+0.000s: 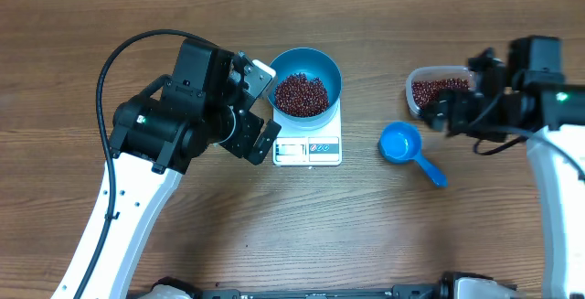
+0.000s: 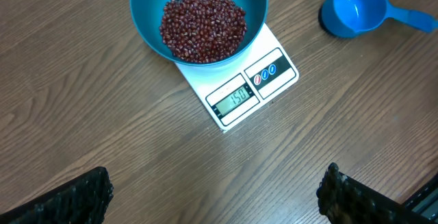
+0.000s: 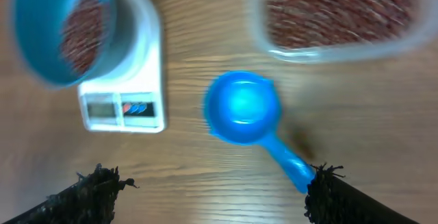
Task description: Scoop item into bowl and weigh 150g on scale
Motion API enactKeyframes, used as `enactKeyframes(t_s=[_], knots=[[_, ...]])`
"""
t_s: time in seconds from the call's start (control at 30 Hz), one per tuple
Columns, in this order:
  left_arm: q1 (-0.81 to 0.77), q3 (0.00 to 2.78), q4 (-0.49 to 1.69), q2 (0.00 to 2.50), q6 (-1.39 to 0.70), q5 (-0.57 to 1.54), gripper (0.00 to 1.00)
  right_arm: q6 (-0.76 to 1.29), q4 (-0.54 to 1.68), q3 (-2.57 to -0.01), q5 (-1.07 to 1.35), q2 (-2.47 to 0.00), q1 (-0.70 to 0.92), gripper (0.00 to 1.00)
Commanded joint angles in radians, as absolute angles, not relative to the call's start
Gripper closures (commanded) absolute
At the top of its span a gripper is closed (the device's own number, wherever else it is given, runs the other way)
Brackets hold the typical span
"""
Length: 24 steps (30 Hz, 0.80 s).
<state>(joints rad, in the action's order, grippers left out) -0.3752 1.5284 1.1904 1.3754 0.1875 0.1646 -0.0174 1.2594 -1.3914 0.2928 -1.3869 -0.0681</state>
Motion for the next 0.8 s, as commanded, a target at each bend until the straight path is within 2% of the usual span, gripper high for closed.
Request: enactKeyframes(t_s=[0.0, 0.23, 0.57, 0.63, 0.77], knots=[[-0.373, 1.534, 1.193, 1.380, 0.202, 0.173, 0.01, -0.133, 1.263, -1.420, 0.343, -1.315, 0.064, 0.11], [-0.373, 1.534, 1.193, 1.380, 0.202, 0.173, 0.00, -0.167, 1.303, -1.420, 0.341, -1.309, 0.250, 0.10], [-0.373, 1.534, 1.193, 1.380, 0.202, 0.173, 0.00, -0.165, 1.300, -1.420, 0.341, -1.309, 0.265, 0.10], [-0.373, 1.534, 1.193, 1.380, 0.202, 0.173, 0.00, -0.166, 1.300, -1.420, 0.341, -1.309, 0.265, 0.00], [-0.373, 1.534, 1.193, 1.380, 0.202, 0.173, 0.00, -0.166, 1.299, -1.420, 0.341, -1.309, 0.265, 0.00]])
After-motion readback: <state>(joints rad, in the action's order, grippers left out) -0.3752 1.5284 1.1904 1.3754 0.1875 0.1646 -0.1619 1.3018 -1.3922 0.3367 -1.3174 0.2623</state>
